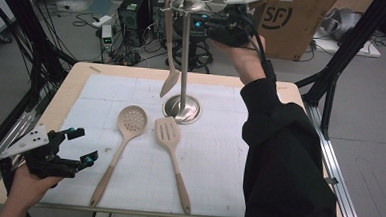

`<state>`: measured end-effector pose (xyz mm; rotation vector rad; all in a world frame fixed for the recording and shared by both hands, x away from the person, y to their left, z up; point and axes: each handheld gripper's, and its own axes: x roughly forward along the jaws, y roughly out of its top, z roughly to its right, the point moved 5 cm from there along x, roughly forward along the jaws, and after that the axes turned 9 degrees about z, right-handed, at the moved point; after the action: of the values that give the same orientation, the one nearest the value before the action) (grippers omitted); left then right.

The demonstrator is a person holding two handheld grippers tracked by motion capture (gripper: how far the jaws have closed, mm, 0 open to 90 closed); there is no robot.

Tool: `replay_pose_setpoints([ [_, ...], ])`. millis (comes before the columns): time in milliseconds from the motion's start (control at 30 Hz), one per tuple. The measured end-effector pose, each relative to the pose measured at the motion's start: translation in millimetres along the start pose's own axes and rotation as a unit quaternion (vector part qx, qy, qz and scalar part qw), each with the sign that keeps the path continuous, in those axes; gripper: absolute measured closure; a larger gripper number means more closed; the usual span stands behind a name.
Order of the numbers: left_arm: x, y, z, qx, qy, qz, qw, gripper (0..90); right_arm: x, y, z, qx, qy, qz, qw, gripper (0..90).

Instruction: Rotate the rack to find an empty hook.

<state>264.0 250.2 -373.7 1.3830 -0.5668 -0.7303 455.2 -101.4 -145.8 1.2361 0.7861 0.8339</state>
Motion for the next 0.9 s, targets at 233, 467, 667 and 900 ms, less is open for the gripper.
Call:
replay_pose_setpoints([
  [233, 3.1, 1.9, 1.5, 0.002, -0.004, 0.002, 1.0000, 7.8, -14.5, -7.5, -4.2, 0.007, 0.002, 0.006, 1.0000, 90.0],
  [467, 7.4, 7.0, 3.0, 0.000, -0.013, 0.011, 0.9999, 7.8, -31.4, -15.1, -17.7, 0.009, 0.012, 0.020, 0.9997, 76.0],
  [667, 11.6, 11.6, 4.2, 0.001, -0.019, 0.017, 0.9997, 7.8, -42.9, -24.7, -30.9, 0.017, 0.018, 0.020, 0.9995, 49.7],
  [900, 19.0, 15.4, 6.6, 0.005, -0.029, 0.019, 0.9994, 7.8, -57.8, -38.3, -44.7, 0.041, 0.012, 0.032, 0.9985, 29.5],
])
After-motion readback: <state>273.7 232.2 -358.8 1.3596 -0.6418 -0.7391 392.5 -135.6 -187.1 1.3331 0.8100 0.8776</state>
